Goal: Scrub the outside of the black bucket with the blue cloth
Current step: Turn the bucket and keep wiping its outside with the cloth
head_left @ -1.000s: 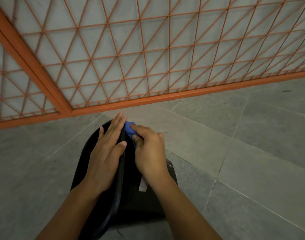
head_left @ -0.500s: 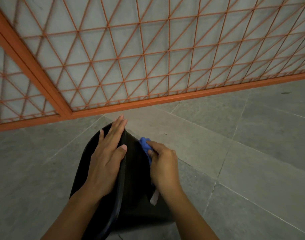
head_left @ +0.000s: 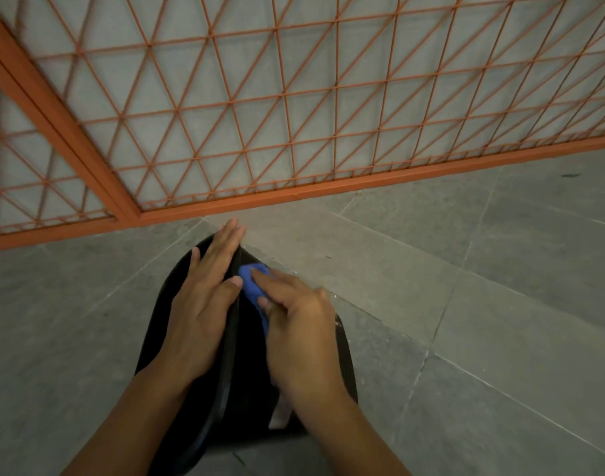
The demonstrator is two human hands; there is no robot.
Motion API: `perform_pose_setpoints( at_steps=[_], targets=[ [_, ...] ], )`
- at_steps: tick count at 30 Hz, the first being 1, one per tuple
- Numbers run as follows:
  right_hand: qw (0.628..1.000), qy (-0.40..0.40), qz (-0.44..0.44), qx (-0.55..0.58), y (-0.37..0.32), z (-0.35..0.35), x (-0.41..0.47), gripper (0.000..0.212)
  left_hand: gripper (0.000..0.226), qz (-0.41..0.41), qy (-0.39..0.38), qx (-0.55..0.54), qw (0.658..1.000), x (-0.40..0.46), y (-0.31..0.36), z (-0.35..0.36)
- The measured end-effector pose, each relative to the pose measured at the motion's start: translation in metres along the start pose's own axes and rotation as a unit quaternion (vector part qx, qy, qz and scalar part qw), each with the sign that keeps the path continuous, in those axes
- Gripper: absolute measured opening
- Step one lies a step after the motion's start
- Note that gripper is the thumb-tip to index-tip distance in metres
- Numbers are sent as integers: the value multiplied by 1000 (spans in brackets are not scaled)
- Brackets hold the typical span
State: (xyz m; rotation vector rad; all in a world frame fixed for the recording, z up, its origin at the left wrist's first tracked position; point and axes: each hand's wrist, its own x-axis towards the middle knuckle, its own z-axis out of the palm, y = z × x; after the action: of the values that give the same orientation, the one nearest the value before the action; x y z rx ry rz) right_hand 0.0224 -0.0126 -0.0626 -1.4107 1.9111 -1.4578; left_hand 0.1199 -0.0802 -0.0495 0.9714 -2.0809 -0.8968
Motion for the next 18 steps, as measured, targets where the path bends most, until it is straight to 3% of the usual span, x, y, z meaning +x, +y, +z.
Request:
perform_pose_setpoints(
  at_steps=[5, 10, 15, 18],
  targets=[
    [992, -38, 114, 42, 22, -13, 19, 33, 67, -4, 1, 27, 1000, 1, 4, 2],
    [998, -4, 52, 47, 15, -8, -15, 33, 65, -7, 2, 1, 1000, -1, 1, 0],
    [980, -18, 181, 83, 47, -15, 11, 30, 68, -14, 4, 15, 1000, -1, 2, -1],
    [990, -4, 142, 24, 50, -14, -10, 31, 66, 0, 1, 12, 1000, -1, 2, 1]
  ],
)
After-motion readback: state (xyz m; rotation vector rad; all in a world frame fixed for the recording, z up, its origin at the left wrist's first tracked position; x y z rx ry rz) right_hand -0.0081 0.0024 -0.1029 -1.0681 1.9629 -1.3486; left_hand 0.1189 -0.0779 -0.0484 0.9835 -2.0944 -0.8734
